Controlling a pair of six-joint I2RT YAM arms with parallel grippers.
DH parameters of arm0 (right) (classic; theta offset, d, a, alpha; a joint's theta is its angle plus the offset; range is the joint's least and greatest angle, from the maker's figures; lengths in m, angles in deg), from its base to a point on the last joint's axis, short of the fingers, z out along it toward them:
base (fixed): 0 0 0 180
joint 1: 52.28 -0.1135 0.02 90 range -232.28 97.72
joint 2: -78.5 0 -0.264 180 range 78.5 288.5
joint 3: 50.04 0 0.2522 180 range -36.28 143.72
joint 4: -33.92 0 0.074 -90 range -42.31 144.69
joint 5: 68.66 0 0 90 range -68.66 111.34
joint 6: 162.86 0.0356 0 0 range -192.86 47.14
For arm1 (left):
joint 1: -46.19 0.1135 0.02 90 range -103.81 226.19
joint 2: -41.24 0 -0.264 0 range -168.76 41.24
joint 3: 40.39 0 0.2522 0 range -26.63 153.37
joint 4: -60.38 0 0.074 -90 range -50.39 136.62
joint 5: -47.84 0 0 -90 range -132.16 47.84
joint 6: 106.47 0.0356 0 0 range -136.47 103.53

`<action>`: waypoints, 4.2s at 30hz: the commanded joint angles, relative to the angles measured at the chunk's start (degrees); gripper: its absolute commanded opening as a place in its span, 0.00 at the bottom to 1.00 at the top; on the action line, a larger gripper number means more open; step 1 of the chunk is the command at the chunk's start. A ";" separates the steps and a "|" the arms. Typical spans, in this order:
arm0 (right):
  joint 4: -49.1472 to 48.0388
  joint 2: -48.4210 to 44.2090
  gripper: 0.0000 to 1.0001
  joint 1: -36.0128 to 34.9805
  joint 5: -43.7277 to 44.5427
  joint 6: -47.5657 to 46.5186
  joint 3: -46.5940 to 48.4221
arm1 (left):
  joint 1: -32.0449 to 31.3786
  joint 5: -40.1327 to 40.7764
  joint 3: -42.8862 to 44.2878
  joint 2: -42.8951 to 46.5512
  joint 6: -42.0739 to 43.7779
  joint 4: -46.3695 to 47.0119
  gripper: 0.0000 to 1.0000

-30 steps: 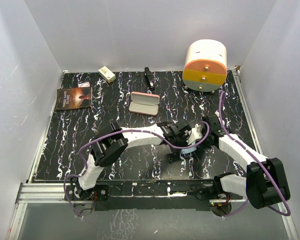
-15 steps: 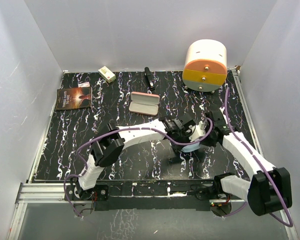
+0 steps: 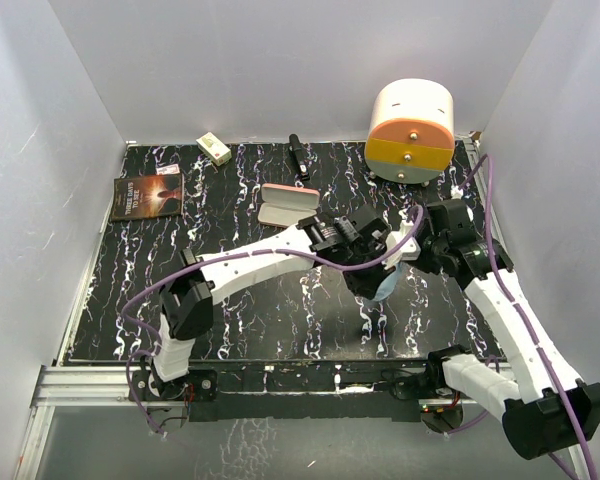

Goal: Organize the sunglasses
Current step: Fold the glasses cleaning cloth at the center of the board.

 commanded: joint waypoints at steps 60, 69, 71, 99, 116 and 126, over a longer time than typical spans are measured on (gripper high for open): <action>-12.64 8.57 0.08 -1.86 2.08 -0.56 -2.63 | 7.07 -14.15 -2.90 -3.34 -5.01 0.32 0.00; -22.20 23.57 0.08 -1.90 -0.75 -0.76 -1.70 | 15.08 -15.33 -7.80 -5.22 -3.00 2.67 0.00; -23.68 25.88 0.08 -1.88 -1.50 -0.88 -0.54 | 16.09 -15.18 -7.94 -5.64 -2.36 3.00 0.00; -28.80 32.36 0.08 -1.92 -3.49 -1.27 1.73 | 19.40 -14.11 -5.69 -7.97 3.20 1.33 0.00; -27.88 31.92 0.08 -1.94 -5.53 -3.25 -0.13 | 15.88 -11.45 -8.11 -7.75 1.18 2.04 0.00; -25.99 31.49 0.08 -1.93 -5.27 -4.77 -0.14 | 13.67 -9.75 -9.05 -8.13 1.63 2.61 0.00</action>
